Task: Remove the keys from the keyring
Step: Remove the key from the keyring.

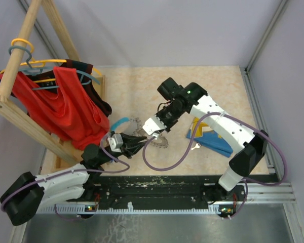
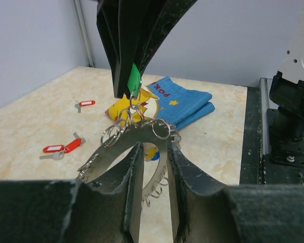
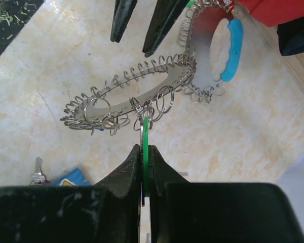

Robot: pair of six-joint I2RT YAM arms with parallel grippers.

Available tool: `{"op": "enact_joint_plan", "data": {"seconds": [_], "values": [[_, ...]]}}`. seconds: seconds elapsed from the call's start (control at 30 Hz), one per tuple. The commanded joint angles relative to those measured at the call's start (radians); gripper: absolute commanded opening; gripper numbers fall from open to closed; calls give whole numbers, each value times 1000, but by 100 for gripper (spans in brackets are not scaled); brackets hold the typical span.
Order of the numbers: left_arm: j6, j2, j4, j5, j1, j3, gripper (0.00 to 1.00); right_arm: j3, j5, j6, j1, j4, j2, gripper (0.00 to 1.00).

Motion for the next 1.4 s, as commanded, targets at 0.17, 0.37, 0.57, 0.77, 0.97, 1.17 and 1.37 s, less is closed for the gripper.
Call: {"op": "enact_joint_plan", "data": {"seconds": [0.17,0.37,0.57,0.77,0.97,1.17,1.37], "values": [[-111,120,184,-37,8,40,25,109,-41,-100,-8,-37,36,0],[65,103,222,-6,8,12,29,113,-53,-104,-7,-44,39,0],[278,34,164,-5,9,-17,58,130,-89,-124,-6,-69,42,0],[217,111,211,91,42,21,81,140,-117,-140,-1,-86,41,0],[163,189,238,98,53,66,87,133,-126,-141,3,-86,42,0],[119,253,309,87,53,88,82,131,-129,-134,6,-80,42,0],[69,307,364,102,52,107,76,145,-128,-113,10,-74,75,0]]}}
